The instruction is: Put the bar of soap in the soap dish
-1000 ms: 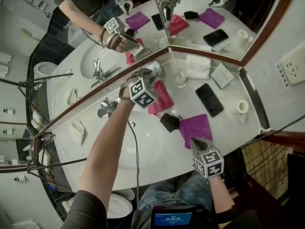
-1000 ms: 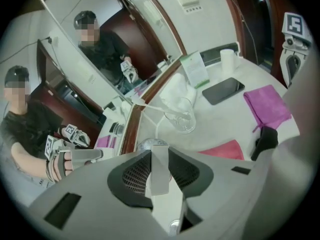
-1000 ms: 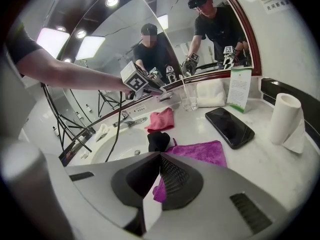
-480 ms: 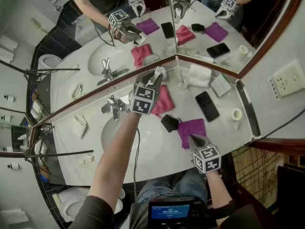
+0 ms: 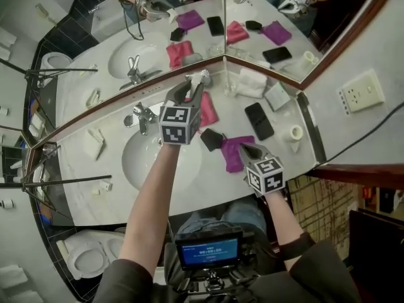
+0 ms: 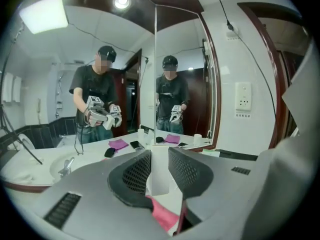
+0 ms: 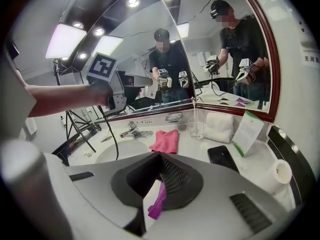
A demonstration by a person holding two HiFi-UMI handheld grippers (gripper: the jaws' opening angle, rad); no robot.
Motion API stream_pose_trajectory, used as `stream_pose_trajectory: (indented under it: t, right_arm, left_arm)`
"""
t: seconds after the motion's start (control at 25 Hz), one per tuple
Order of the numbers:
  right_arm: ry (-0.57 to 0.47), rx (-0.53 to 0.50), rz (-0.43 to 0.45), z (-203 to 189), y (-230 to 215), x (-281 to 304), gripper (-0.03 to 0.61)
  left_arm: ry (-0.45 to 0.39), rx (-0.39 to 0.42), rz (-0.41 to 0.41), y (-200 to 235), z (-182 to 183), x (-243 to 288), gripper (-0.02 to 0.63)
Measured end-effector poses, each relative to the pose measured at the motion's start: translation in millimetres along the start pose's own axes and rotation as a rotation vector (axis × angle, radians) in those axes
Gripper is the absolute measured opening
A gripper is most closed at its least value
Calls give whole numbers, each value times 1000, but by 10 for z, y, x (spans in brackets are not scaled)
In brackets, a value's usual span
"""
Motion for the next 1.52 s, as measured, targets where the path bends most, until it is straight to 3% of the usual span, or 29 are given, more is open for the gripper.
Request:
stream_pose_trajectory:
  t: [0.16,0.52,0.96,1.12,1.52]
  right_arm:
    - [-11,-7,5,105,0,-18,17]
    - [-47,2,-16,126,-58,-137,17]
    - [-49,50,-63,-2,-353,-254,17]
    - [-51,60,-71,-34,-429,-272,17]
    - [-30,95,-73,-184,-569,-198,17]
  left_arm:
    - [47,-114,1,-95,-186,-61,108]
    - [163,-539,-53,-470,-880,65,109]
    - [347,-867,-124,-968,-1616,530,109]
    - [410,-941,-163,-1065,-1829,718,109]
    - [496,-985,-185,-1118,-2177,1060,109]
Point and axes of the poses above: the fingertips, and each gripper's own axes: x forward along the fingers, y to its left, z out of its top, the point moved 3 cm from there along -x, backward along the fingers, and after that the axes turned 6 degrees about z, right-handed, at the moved point
